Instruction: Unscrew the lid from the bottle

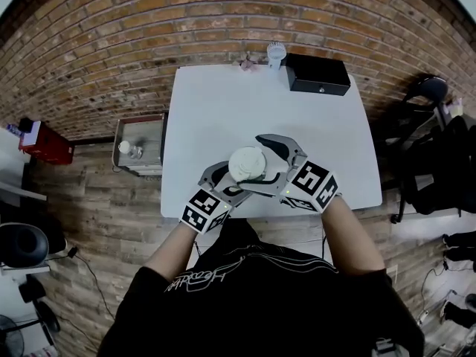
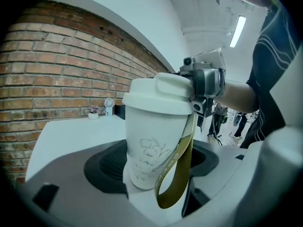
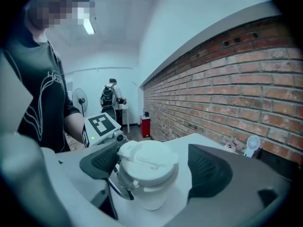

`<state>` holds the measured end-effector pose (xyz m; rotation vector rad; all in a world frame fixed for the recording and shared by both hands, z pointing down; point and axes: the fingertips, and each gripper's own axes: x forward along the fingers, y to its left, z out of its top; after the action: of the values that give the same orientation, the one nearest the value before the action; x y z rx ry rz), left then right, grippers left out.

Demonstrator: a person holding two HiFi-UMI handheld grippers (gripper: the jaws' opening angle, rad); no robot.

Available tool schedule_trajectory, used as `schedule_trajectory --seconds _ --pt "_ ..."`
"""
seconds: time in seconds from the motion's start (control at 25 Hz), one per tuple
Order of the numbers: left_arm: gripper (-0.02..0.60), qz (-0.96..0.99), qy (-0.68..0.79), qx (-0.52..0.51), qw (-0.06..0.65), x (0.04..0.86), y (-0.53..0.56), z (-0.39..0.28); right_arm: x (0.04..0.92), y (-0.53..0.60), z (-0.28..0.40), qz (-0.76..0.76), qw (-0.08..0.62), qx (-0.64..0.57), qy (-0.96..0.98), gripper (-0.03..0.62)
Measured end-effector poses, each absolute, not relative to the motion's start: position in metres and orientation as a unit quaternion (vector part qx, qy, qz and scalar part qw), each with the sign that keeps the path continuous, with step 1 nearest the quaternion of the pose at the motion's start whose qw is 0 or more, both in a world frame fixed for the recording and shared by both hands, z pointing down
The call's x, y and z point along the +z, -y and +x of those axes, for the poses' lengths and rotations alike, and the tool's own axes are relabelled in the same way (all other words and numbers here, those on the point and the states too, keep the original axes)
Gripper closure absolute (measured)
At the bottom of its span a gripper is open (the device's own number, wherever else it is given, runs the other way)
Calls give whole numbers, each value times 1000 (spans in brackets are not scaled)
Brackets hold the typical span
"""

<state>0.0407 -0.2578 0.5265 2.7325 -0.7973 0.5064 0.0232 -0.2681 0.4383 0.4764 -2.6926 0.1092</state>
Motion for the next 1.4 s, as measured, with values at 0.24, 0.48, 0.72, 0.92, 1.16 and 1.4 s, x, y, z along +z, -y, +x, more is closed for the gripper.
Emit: schedule_trajectory --seconds 0.24,0.48,0.72,0.92,1.16,1.4 --pt "219 937 276 170 126 526 260 42 437 269 26 226 196 42 953 176" --pt "219 936 281 168 126 525 260 41 439 268 26 240 197 51 949 203" --pt "219 936 284 169 125 526 260 41 440 268 26 235 202 59 949 210" --pt "219 934 287 170 131 526 259 40 435 267 27 228 190 69 953 214" --pt "218 928 303 167 135 522 258 32 411 271 27 229 170 49 957 217" --pt "219 925 313 167 137 512 249 15 378 271 31 234 137 35 962 220"
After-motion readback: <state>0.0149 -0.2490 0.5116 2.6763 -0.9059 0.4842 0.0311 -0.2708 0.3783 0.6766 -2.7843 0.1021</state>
